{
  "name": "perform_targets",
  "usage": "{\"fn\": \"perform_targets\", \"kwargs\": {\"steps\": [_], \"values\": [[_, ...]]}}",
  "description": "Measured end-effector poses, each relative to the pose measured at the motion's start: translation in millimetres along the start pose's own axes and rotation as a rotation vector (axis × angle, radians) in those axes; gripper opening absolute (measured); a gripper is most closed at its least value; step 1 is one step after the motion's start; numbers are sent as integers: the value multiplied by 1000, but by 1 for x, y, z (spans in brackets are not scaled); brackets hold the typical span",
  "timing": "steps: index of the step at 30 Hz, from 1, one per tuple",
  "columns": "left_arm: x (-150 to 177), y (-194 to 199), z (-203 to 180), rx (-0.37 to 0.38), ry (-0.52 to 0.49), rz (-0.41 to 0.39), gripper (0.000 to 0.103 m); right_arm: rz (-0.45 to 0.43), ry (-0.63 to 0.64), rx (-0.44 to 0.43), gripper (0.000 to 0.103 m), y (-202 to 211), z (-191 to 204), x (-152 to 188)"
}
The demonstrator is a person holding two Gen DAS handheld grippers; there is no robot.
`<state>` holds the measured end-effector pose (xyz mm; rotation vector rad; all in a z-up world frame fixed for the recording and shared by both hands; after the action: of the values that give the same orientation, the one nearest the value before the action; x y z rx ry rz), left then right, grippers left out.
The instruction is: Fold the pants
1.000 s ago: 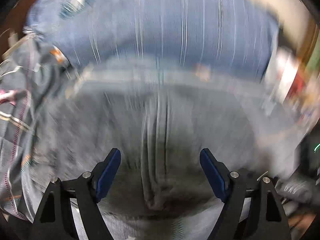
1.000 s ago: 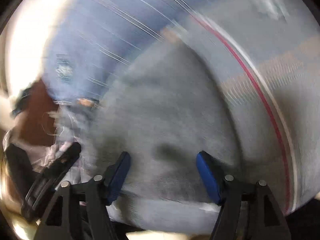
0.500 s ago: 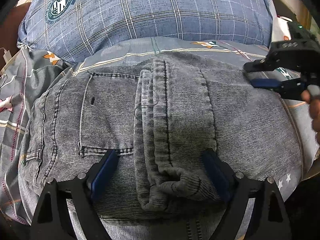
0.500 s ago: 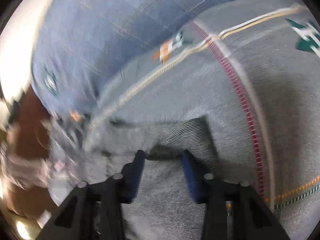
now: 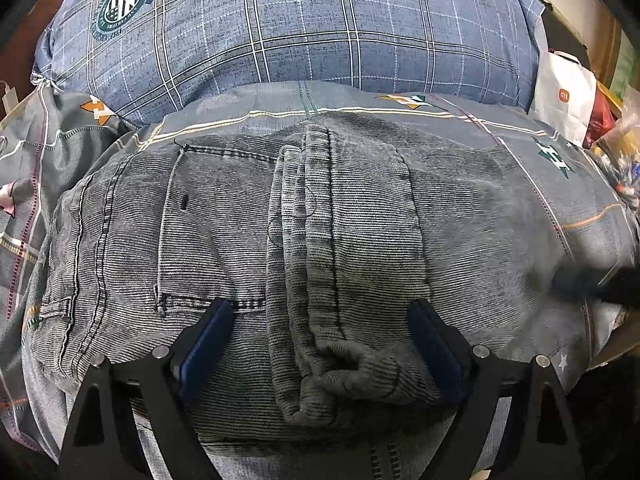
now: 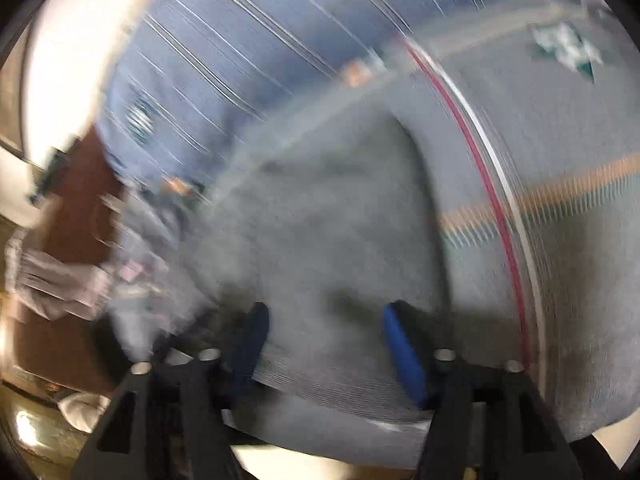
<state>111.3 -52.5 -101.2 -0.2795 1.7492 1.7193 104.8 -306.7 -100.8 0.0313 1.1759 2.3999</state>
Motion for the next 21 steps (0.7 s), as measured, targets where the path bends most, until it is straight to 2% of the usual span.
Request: {"fn": "perform_targets", "kwargs": {"steps": [1, 3, 6, 8, 9, 10, 12, 14, 17, 21], "values": [[0, 0, -1, -6, -7, 2, 90, -9, -15, -28, 59, 5, 0, 0], [0, 1, -2, -4, -6, 7, 90, -10, -34, -25, 59, 13, 3, -2], [-3, 11, 2, 19, 36, -5, 90, -54, 49, -40, 59, 28, 20, 6], [-4, 19, 3, 8, 42, -28, 90, -21, 49, 20, 61, 13, 12, 15], [-4, 21, 2, 6, 35, -34, 90, 1, 43, 20, 61, 2, 2, 19], [-3, 19, 0, -8, 20, -23, 90, -33, 46, -10, 61, 4, -1, 19], [2, 5, -5, -33, -22, 42, 90, -33, 27, -12, 61, 8, 2, 20], [4, 7, -8, -51, -40, 18, 90, -25, 45, 28, 61, 6, 7, 22], [2, 12, -5, 8, -6, 6, 90, -29, 96, 92, 64, -1, 19, 28], [4, 20, 5, 13, 20, -14, 90, -43, 132, 158, 65, -6, 23, 31]]}}
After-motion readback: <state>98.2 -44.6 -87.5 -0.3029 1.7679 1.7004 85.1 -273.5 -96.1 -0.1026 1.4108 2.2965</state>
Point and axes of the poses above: each gripper's, at about its wrist camera, not at the fingertips, and y roughly against the way its jaws point, z to its left, x to its underside, the point moved 2 cm from there along -y, roughly the way its jaws point, and after that the axes turned 12 degrees about -y, right-handed, at the moved point
